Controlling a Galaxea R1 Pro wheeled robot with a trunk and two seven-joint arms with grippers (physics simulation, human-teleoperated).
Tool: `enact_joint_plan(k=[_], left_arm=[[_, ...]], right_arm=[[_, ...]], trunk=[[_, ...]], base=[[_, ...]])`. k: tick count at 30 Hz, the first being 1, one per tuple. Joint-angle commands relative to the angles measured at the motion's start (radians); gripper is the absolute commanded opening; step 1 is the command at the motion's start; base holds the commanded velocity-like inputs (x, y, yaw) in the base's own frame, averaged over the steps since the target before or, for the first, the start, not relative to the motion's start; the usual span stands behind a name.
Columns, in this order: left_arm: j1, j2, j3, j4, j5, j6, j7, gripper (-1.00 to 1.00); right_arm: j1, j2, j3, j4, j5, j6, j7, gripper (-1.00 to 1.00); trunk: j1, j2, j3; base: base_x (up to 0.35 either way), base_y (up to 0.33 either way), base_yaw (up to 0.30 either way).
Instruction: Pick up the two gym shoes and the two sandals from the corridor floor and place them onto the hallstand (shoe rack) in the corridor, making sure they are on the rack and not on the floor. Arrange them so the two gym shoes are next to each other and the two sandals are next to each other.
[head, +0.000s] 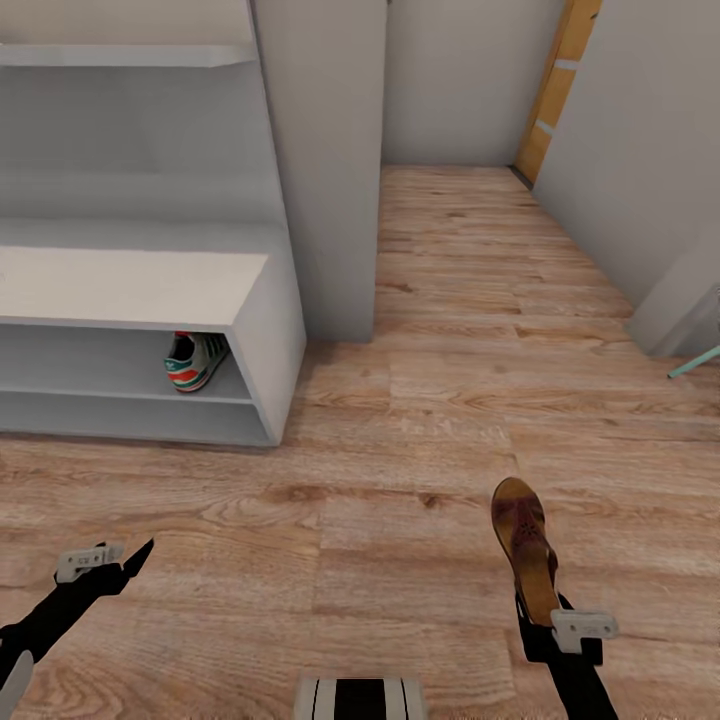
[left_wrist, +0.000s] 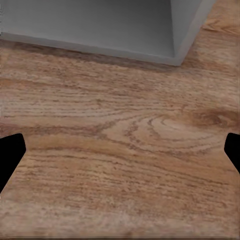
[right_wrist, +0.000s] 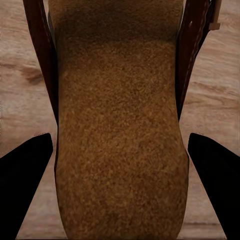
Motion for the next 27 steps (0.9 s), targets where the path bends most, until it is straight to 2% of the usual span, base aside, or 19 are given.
enact_joint_plan(k=[1,20,27], left_arm=[[0.0,0.0,0.001,0.001,0.005,-0.001,-0.006,1.0],[0.0,-0.002,0.001,0.008,0.005,-0.004,-0.005,1.0],[0.0,-0.002,0.0,0.016,0.004,-0.006,-0.005,1.0]], right_arm=[[0.0,0.001,-0.002,0.0,0.01,-0.002,0.001,-1.0],[-0.001,0.001,-0.002,0.005,0.01,-0.002,0.001,-1.0],[-0.001,0.001,-0.001,0.005,0.01,-0.002,0.001,-1.0]], trunk=[[0.0,0.0,0.0],[0.0,0.0,0.0],[0.0,0.0,0.0]], base=[[-0.152,0.0,0.0],[-0.255,0.0,0.0],[-0.132,0.0,0.0]])
